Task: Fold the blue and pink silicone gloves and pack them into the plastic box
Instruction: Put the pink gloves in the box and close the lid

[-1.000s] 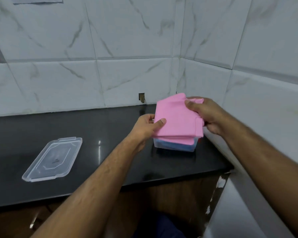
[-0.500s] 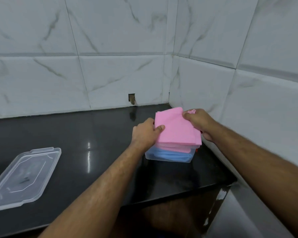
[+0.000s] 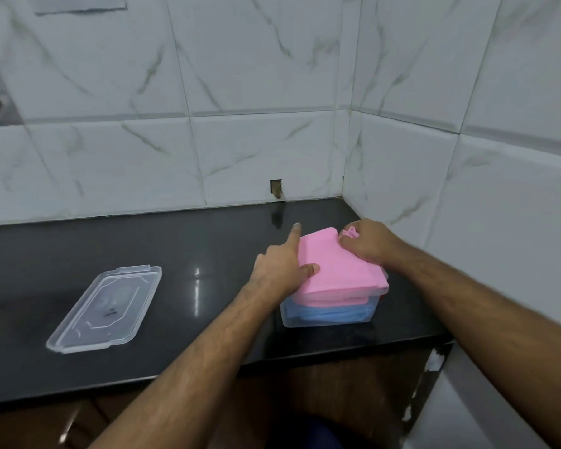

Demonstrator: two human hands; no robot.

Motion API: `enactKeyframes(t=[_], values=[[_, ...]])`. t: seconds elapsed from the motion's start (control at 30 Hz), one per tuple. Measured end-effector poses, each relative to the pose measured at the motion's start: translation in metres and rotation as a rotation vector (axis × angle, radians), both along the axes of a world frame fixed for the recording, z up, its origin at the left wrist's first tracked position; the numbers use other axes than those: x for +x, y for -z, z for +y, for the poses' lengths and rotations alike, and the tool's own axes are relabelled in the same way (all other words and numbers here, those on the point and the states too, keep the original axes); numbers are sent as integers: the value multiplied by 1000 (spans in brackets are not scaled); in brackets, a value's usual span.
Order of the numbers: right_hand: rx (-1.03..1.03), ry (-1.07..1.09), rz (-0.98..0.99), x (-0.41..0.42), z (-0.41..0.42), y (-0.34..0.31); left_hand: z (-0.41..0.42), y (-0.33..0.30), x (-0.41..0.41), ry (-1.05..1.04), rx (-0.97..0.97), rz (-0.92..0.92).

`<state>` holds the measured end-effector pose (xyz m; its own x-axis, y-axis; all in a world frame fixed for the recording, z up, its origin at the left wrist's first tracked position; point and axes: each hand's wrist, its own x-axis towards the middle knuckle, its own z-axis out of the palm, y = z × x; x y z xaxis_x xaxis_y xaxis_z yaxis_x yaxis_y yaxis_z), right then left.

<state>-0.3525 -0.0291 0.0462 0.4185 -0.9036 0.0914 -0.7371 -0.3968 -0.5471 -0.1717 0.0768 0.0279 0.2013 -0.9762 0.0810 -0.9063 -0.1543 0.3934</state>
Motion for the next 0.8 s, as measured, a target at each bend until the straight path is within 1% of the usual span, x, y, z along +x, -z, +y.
enactKeyframes(t=[0.07, 0.1, 0.13, 0.23, 0.27, 0.37, 0.5, 0.63, 0.73, 0.8], values=[[-9, -12, 38, 3, 5, 2, 4, -1, 8, 73, -33, -210], [-18, -16, 43, 3, 7, 2, 5, -1, 14, 105, -48, -284], [-27, -18, 48, 3, 9, 4, 6, 0, 20, 148, -44, -302], [-47, -30, 122, 4, 13, 5, 8, 5, 31, 299, 31, -185], [-52, -35, 152, 5, 13, 5, 7, 7, 31, 334, 52, -173], [-45, -45, 196, 5, 10, 4, 1, 11, 27, 347, 58, -215], [-32, -49, 230, 7, 6, 5, 2, 12, 27, 320, -11, -267], [-96, -55, 307, 10, 7, 9, 5, 9, 25, 364, -64, -406], [-101, -48, 371, 11, 8, 7, 3, 7, 21, 392, -35, -471], [-123, -44, 429, 11, 7, 7, 1, 8, 18, 382, -3, -468]])
